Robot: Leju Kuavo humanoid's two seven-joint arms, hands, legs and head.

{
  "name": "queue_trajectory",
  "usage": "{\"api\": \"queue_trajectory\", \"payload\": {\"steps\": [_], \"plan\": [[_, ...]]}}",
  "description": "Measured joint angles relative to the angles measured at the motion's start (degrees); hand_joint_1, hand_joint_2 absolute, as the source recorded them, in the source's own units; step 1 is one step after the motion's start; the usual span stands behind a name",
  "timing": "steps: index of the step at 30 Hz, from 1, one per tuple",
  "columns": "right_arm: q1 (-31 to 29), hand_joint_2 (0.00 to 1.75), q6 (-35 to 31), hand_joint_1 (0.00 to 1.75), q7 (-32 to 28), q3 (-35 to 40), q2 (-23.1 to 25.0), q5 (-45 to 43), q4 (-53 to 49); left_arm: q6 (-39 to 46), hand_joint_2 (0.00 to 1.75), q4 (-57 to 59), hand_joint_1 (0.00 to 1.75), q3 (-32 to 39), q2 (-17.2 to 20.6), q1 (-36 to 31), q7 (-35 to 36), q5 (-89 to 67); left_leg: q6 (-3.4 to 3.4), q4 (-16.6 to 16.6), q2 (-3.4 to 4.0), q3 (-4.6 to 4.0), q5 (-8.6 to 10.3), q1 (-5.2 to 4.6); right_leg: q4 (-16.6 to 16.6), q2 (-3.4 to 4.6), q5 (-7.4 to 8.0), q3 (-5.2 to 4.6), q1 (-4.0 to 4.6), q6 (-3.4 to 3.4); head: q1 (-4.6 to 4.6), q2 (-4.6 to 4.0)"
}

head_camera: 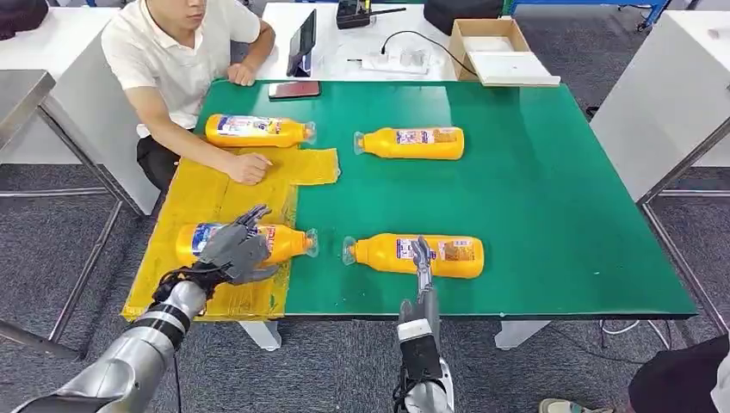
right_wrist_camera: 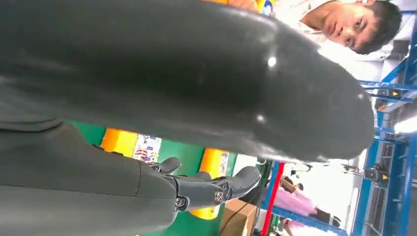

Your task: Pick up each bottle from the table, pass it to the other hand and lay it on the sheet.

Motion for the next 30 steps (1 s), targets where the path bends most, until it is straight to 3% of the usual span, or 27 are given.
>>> {"api": "queue_trajectory", "payload": {"steps": [1,5,13,17,25,26,30], "plan": [[0.0,0.0,0.0,0.0,0.0,0.0,0.0,0.02,0.04,0.45,1.75,-0.78,0.0,0.07,-0.33,0.63,-0.22,0.58,0.0,0.0,-0.01,-0.08,0.01,0.01,0.01,0.0,0.0,-0.07,0.0,0.0,0.0,-0.02],[0.01,0.0,0.0,0.0,0.0,-0.02,0.0,0.02,0.22,1.46,1.75,-2.69,0.0,0.28,-0.92,2.1,-0.81,1.62,0.0,0.0,0.04,-0.21,0.0,0.02,0.02,0.01,0.0,-0.21,0.01,0.0,0.0,0.0],[0.7,0.0,-0.85,0.0,0.0,-0.26,-0.09,-0.04,0.31,14.45,1.75,-15.04,0.0,-0.26,-2.93,10.1,-9.05,16.59,0.01,0.02,0.08,-0.66,0.0,0.01,0.02,0.07,0.0,-0.69,0.0,0.0,0.0,-0.02],[1.06,0.0,-1.53,0.0,0.0,-0.46,-0.11,-0.2,0.31,16.04,1.75,-24.49,0.0,-1.92,-3.85,13.9,-10.34,22.07,0.02,0.03,0.06,-0.82,0.0,0.0,0.01,0.07,0.0,-0.83,0.0,0.01,0.0,0.0],[1.11,0.0,-2.5,0.0,0.0,-0.7,-0.13,0.17,0.31,16.58,1.75,-32.25,0.0,-3.3,-4.28,16.88,-11.54,25.27,0.01,0.03,0.09,-0.86,-0.02,0.02,0.01,0.08,0.0,-0.9,0.02,0.01,0.0,-0.02],[1.12,1.75,-3.75,0.0,0.0,-0.66,-0.22,0.98,0.29,17.22,1.75,-33.67,0.0,-3.67,-4.28,17.5,-11.95,27.15,0.01,0.03,0.1,-0.86,-0.02,0.02,0.01,0.08,0.0,-0.9,0.02,0.01,0.0,-0.02],[0.75,1.75,-12.38,0.0,0.0,0.61,-2.62,10.42,0.37,19.04,1.75,-42.1,0.0,-6.29,-4.28,20.93,-11.91,34.85,0.02,0.03,0.08,-0.9,-0.02,0.01,0.0,0.08,0.0,-0.91,0.0,0.01,0.0,-0.02]]}}
